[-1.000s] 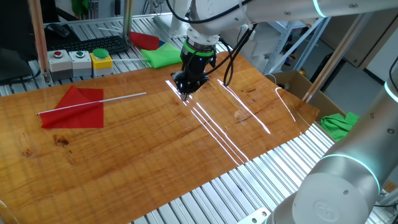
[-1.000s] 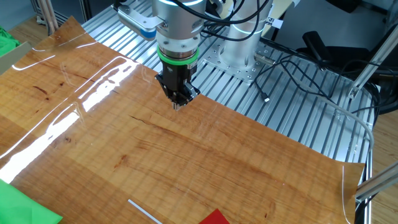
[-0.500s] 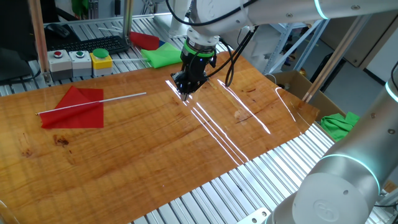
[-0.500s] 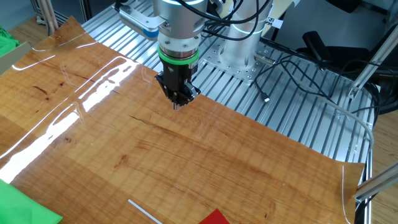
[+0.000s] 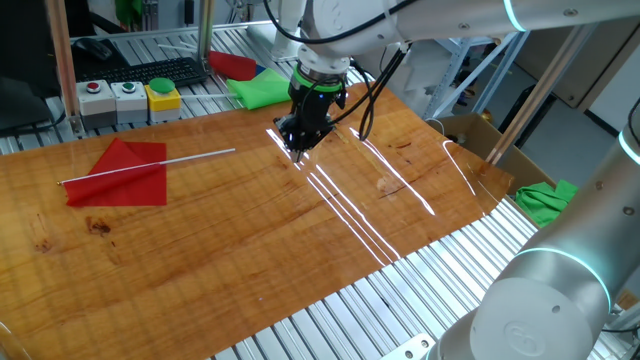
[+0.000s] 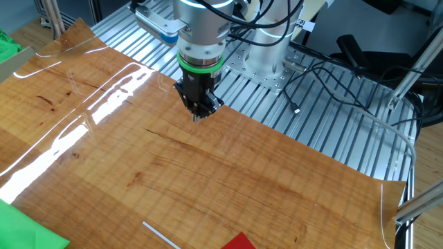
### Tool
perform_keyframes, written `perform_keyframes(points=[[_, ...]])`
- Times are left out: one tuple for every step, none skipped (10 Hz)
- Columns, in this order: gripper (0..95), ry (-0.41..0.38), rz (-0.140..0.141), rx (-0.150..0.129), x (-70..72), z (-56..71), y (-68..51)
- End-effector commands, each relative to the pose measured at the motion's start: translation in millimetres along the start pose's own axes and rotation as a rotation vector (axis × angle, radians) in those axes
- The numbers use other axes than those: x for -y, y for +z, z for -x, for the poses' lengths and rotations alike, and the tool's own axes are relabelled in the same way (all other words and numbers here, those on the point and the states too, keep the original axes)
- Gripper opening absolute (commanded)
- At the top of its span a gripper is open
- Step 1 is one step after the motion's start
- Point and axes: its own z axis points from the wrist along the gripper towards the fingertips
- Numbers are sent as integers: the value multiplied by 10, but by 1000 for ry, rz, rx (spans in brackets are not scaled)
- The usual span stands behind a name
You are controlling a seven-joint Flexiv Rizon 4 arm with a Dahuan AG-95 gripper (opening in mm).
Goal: Wave the flag
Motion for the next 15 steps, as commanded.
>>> perform_keyframes(points=[[0, -12, 7, 1, -3, -9, 0], [0, -17, 8, 4, -3, -9, 0], [0, -21, 8, 6, -3, -9, 0], [0, -28, 13, 5, -3, -9, 0], [0, -32, 17, 5, -3, -9, 0], [0, -33, 23, 4, -3, -9, 0], [0, -32, 26, 4, -3, -9, 0], [0, -30, 27, 3, -3, -9, 0], [0, -22, 38, -1, -3, -9, 0], [0, -19, 39, -2, -3, -9, 0], [0, -13, 40, -3, -3, -9, 0], [0, -3, 39, -1, -3, -9, 0], [0, 10, 40, 3, -3, -9, 0], [0, 11, 39, 2, -3, -9, 0], [0, 12, 37, 1, -3, -9, 0]])
